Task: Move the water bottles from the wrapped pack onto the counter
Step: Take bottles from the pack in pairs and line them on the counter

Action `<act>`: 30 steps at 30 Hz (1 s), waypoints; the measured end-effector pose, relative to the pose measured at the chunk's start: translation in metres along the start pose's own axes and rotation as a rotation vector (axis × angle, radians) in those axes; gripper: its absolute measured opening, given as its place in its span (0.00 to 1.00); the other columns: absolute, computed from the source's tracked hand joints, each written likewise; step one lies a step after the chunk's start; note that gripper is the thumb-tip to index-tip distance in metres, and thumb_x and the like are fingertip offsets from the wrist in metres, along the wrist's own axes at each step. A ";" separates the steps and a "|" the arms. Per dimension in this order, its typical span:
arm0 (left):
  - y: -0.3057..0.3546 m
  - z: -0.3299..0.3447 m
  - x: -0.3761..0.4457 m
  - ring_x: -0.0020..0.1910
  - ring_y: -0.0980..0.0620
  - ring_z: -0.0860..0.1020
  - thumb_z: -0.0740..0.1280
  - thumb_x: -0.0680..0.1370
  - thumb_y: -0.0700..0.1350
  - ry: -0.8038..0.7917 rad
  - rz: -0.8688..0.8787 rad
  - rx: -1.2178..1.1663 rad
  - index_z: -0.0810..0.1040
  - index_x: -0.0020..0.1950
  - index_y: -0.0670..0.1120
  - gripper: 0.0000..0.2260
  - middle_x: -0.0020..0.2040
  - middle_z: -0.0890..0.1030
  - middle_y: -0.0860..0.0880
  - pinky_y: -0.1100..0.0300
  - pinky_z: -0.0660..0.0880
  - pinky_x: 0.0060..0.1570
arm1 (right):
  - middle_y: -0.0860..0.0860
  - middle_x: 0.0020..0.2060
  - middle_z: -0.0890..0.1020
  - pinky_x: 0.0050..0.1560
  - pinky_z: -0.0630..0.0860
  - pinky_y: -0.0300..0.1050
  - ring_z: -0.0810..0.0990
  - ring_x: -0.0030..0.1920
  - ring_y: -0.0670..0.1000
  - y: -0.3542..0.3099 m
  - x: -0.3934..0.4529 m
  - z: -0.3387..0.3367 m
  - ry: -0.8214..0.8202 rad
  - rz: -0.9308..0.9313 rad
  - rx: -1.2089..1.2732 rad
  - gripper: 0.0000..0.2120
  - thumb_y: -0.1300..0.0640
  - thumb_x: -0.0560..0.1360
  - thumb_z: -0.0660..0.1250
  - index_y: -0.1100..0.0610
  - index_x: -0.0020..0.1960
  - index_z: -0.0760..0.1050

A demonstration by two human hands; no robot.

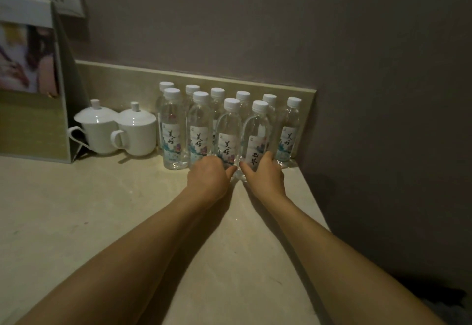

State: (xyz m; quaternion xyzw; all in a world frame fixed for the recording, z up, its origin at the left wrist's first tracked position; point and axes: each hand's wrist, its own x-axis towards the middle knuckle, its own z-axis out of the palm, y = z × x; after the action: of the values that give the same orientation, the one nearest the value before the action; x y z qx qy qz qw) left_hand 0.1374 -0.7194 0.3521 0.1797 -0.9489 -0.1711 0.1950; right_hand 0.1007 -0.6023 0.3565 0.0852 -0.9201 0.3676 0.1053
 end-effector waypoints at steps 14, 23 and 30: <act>-0.004 0.009 0.014 0.38 0.49 0.73 0.57 0.81 0.57 -0.001 0.023 -0.023 0.83 0.54 0.47 0.19 0.38 0.78 0.47 0.57 0.70 0.38 | 0.60 0.64 0.74 0.58 0.75 0.54 0.76 0.62 0.61 -0.004 0.014 0.005 -0.011 -0.017 -0.049 0.31 0.45 0.76 0.66 0.63 0.69 0.62; -0.005 0.010 0.016 0.38 0.49 0.75 0.61 0.79 0.59 0.066 0.023 -0.010 0.84 0.51 0.47 0.19 0.39 0.80 0.46 0.57 0.72 0.37 | 0.60 0.66 0.73 0.58 0.77 0.55 0.75 0.63 0.60 -0.007 0.018 0.012 0.023 0.008 -0.048 0.32 0.45 0.76 0.67 0.62 0.71 0.60; -0.010 0.013 0.019 0.45 0.47 0.81 0.62 0.78 0.61 0.081 0.056 -0.068 0.84 0.54 0.48 0.20 0.46 0.84 0.46 0.51 0.80 0.47 | 0.59 0.67 0.73 0.58 0.76 0.54 0.75 0.64 0.60 -0.006 0.018 0.014 0.038 0.000 -0.064 0.32 0.45 0.77 0.66 0.62 0.72 0.60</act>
State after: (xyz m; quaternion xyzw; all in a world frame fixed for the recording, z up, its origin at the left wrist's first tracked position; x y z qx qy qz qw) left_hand 0.1182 -0.7330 0.3432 0.1532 -0.9385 -0.1900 0.2441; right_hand 0.0829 -0.6170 0.3552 0.0745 -0.9293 0.3394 0.1256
